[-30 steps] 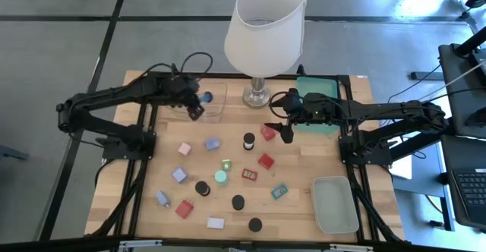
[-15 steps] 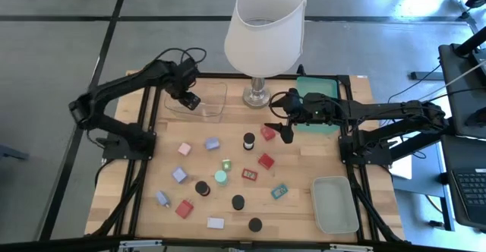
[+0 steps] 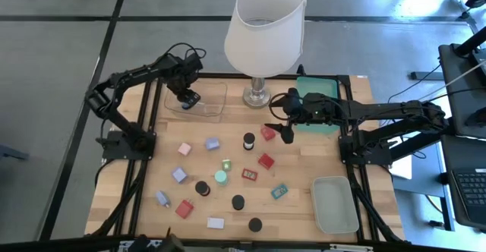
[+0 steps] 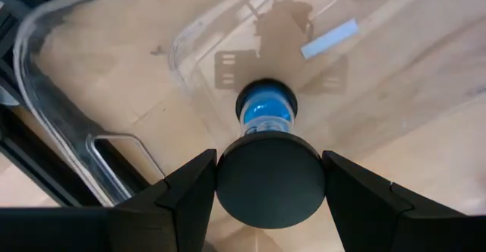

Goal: Pick & Place Office items
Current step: Put the blue hourglass into the transparent bin, then put the top purple charger adapter into the green bin

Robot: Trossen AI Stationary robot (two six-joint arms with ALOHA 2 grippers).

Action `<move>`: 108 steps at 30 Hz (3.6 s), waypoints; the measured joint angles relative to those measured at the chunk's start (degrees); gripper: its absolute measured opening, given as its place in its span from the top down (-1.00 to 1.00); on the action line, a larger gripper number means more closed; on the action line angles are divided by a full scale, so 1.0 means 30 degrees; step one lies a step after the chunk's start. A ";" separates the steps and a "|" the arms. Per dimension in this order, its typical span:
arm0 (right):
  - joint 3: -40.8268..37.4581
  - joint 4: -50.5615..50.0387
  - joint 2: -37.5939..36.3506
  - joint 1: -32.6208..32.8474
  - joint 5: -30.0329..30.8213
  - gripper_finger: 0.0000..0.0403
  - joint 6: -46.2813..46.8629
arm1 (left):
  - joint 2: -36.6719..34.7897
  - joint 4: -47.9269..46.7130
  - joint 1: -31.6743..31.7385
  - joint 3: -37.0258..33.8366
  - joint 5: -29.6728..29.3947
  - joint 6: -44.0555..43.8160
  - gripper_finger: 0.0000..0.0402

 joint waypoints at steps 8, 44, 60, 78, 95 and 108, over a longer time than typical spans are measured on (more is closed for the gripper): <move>0.0000 -0.0026 0.0000 0.0000 0.0018 -0.81 0.0007 | 0.0022 -0.0102 0.0324 0.0885 -0.0559 0.0192 -0.14; -0.0007 -0.1119 0.0007 0.0121 0.3107 -0.82 0.2072 | -0.0641 -0.1003 -0.8063 0.3769 -0.1203 -0.3902 -0.17; -0.0015 -0.2033 0.0007 0.0656 0.3145 -0.82 0.1501 | -0.0641 -0.1691 -1.6842 0.3769 -0.2546 -0.5682 -0.12; -0.0015 -0.2025 0.0007 0.0656 0.2366 -0.81 0.1568 | -0.0629 -0.0078 -1.9611 0.3769 -0.5462 -0.7549 -0.26; -0.0010 -0.1982 0.0015 0.0656 0.2394 -0.81 0.1566 | 0.2149 -0.0608 -2.0385 0.3748 -0.4988 -0.3984 -0.34; -0.0015 -0.1880 0.0015 0.0656 0.2410 -0.81 0.1566 | -0.4058 0.8615 -2.0459 -0.5098 -0.5152 -0.4111 -0.37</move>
